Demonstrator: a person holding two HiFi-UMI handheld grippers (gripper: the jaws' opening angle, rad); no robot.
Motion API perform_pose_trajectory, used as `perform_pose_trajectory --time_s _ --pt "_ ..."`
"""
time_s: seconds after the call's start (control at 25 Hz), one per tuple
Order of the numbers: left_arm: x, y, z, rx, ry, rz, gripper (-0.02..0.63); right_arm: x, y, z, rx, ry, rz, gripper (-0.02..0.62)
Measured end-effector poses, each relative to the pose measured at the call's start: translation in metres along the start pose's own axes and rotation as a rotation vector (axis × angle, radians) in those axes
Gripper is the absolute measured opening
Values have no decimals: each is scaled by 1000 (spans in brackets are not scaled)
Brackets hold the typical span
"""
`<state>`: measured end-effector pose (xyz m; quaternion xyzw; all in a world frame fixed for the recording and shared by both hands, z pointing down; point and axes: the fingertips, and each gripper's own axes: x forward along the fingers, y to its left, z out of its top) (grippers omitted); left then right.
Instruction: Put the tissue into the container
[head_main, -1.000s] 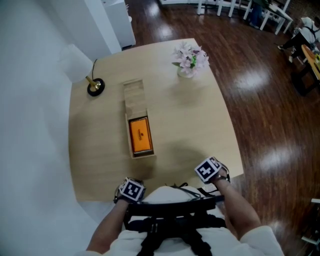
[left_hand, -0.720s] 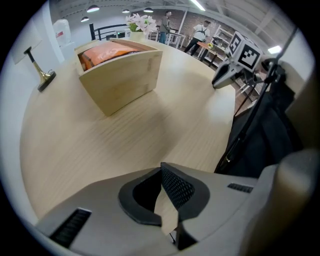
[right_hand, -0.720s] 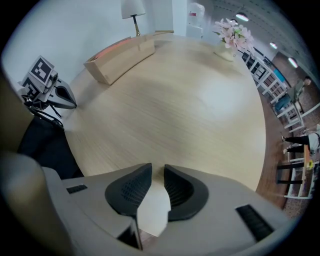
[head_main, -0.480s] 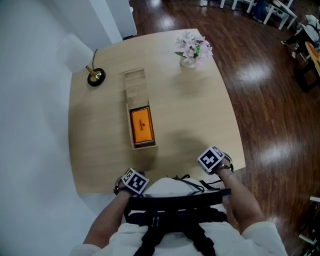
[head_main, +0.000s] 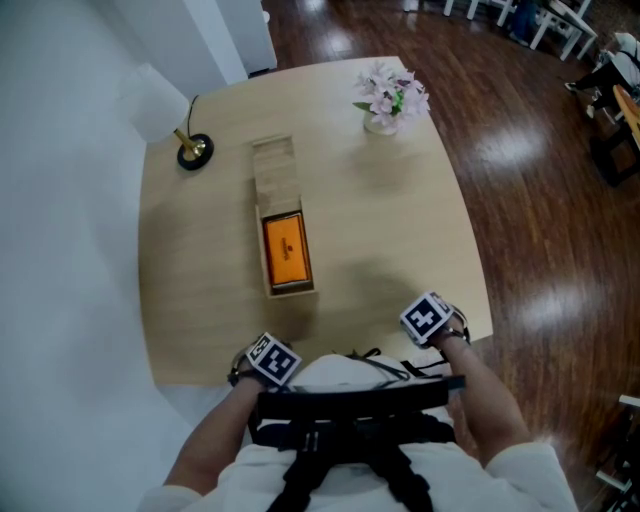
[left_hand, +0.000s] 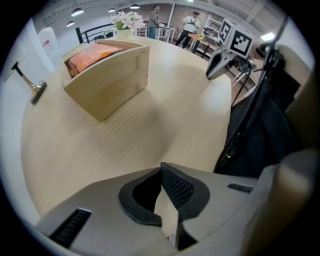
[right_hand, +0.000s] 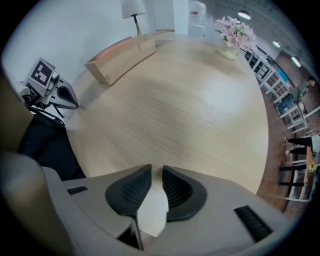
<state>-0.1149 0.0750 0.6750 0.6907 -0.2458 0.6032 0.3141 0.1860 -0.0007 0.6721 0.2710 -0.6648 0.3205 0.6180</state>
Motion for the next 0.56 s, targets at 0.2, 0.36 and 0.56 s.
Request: perform_pose_trajectory --time_s 0.2,0.36,0.56 --pt "-2 0 0 2 7 0 3 -1 -3 -1 -7 5 -7 72" --pt "-2 -1 0 1 9 -2 3 0 -2 -2 -5 6 -1 69" --pt "-4 -2 -1 1 7 -6 3 -1 -3 -2 -6 -3 -23 66"
